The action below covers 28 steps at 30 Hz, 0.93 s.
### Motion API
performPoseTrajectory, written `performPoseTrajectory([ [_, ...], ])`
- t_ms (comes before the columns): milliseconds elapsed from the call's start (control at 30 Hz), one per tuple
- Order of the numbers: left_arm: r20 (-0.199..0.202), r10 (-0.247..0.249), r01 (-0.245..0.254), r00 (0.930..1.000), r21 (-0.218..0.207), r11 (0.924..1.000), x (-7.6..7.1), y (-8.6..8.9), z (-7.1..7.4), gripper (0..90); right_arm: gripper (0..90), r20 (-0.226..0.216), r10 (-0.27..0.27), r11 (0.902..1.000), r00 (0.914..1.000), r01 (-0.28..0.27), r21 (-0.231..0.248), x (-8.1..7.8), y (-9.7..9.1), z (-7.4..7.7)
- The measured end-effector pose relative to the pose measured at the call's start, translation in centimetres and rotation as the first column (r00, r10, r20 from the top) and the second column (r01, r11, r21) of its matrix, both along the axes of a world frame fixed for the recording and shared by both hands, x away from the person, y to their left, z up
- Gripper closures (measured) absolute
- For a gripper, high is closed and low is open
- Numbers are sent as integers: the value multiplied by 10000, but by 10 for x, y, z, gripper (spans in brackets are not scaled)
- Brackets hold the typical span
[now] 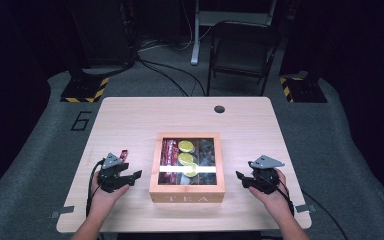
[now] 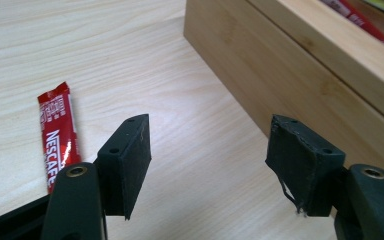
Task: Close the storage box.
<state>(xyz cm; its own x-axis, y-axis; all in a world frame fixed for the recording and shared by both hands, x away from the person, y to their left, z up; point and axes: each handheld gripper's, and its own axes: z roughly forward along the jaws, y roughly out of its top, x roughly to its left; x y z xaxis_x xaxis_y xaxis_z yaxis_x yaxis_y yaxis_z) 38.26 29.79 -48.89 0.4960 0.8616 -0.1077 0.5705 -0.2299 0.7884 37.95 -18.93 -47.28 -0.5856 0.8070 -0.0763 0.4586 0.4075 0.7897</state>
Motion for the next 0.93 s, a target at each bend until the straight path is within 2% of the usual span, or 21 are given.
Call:
performPoseTrajectory([
  [167, -82, 261, -261, 9996, -32, 9997, 6, 5, -5, 340, 375, -79, -207, 9998, 9998, 207, 40, 4, -4, -5],
  [367, -227, 166, -166, 9996, 17, 9999, 11, 4, -8, 348, 378, -655, -471, 9987, 9967, 484, 186, 8, -10, -14],
  [500, -278, 180, -177, 9995, 129, 9998, 12, 2, -9, 355, 379, -892, -420, 9988, 9951, 439, 200, 8, -11, -16],
  [700, -368, 99, -87, 9993, 326, 9994, 13, 0, -9, 355, 380, -866, -261, 9996, 9959, 268, 70, 7, -10, -17],
  [900, -192, 542, -531, 9983, 531, 9972, 10, 3, -4, 355, 379, -801, -185, 9994, 9966, 207, 272, 7, -10, -14],
  [933, -32, 718, -715, 9974, 610, 9956, 8, 5, -1, 351, 380, -782, -150, 9993, 9968, 175, 316, 6, -9, -13],
])
